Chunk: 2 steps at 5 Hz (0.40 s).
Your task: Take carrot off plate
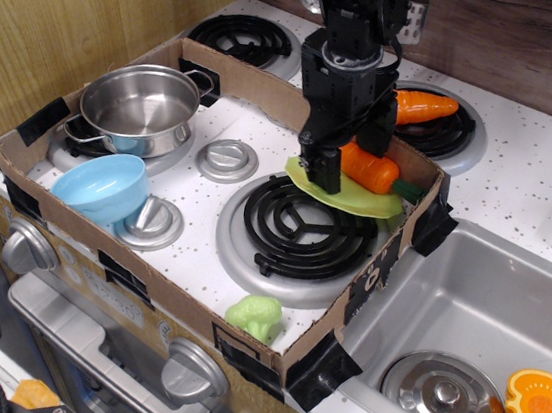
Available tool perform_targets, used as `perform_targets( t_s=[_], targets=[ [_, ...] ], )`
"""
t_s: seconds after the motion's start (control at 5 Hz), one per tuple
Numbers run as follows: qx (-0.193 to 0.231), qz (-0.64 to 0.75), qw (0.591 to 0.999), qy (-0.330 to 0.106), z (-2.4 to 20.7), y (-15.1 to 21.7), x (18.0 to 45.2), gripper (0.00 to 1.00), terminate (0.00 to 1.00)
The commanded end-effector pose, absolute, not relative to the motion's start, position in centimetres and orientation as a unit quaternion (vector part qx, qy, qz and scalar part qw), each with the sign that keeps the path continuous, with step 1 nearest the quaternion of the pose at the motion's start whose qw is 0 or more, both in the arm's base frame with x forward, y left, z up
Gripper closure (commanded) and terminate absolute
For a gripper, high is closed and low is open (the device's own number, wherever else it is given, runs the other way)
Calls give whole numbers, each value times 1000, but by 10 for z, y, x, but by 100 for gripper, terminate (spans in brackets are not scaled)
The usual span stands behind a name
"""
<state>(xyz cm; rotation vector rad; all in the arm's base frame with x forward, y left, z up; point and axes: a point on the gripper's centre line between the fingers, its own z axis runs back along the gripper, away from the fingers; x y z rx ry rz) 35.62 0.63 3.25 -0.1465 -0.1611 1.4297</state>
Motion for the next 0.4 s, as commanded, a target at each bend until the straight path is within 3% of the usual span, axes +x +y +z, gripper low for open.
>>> perform_targets(
  t_s=[0.0,0.2],
  targets=[
    [-114,650,741,-121,39,8,354,0,0],
    [-102,649,745,-116,25,8,360,0,0]
  ],
)
